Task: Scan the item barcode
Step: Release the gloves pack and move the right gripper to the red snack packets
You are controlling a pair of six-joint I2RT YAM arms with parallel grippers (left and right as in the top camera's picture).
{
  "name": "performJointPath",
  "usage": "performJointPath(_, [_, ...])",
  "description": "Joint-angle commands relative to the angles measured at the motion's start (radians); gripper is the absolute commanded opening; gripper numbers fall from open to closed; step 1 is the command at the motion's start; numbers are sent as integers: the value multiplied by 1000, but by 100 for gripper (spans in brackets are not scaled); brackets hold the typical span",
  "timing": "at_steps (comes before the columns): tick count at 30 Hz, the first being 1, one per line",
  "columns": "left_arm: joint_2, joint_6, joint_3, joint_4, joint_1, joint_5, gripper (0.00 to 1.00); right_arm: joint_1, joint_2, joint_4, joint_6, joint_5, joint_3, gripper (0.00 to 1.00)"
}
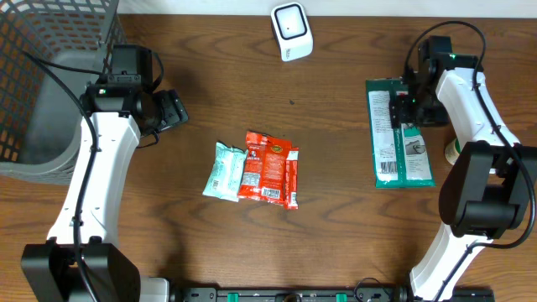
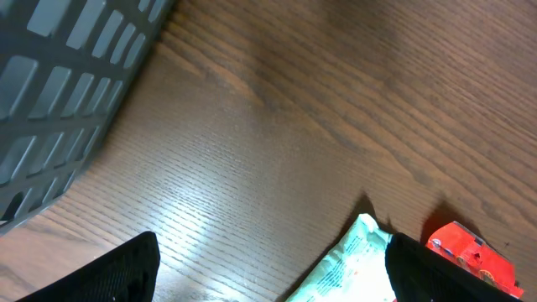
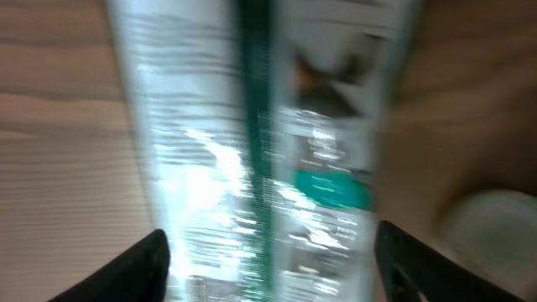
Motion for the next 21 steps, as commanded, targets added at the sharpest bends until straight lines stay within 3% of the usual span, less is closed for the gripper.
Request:
performJointPath(1, [-6,6,6,0,2,-9,86,3,-1,6,-3,-346,-5,65])
performJointPath(5, [-6,6,6,0,2,-9,87,30,-1,11,-3,-377,-36,57])
performJointPath(12, [-6,6,6,0,2,-9,86,72,0,215,1,-317,-209,58])
performJointPath(16, [-6,6,6,0,2,-9,86,72,0,327,8,-234,-290,61])
performJointPath(21, [-6,6,6,0,2,-9,87,62,-1,313,54,-26,-300,60])
